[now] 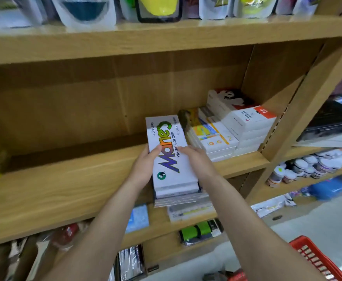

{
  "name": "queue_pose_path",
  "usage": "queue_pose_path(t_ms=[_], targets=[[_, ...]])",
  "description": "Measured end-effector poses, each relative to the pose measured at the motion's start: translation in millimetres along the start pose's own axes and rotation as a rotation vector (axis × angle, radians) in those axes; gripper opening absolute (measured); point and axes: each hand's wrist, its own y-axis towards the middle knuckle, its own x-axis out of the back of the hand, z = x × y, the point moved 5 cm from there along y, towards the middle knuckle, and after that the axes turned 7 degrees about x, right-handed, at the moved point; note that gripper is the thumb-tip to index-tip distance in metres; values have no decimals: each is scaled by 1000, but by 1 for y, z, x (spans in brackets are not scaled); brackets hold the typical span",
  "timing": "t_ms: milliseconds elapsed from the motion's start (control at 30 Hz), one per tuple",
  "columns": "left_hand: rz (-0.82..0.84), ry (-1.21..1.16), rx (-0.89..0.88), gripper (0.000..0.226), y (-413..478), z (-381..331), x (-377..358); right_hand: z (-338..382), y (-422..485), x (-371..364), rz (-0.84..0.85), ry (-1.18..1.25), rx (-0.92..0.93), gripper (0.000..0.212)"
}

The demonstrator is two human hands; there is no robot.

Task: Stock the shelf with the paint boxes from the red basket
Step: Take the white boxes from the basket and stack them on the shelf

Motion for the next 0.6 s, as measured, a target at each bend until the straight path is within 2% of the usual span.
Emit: queue_pose_path(t_ms=[67,133,167,233,333,467,533,600], targets=[[44,-23,0,21,-5,3,2,-4,2,3,73,49,-11,22],[24,-21,-4,20,-16,9,5,-7,-7,8,80,70,3,26],[-2,-19,-7,25,-22,15,8,-11,-16,12,59,85,24,33],[-4,-4,-46,49,-36,31,10,-19,-41,17,0,75,99,48],[55,31,-113,64,-52,51,-3,-27,-66,0,34,-38,208,36],[22,53,-160,62,-27,46,-13,-24,-44,-3,9,-77,237,36],[16,61,-145,69,-12,38,-18,-23,-29,5,-78,-91,257,27],[24,113,-153,73,-1,34,-24,-32,-30,15,-248,-158,257,36]])
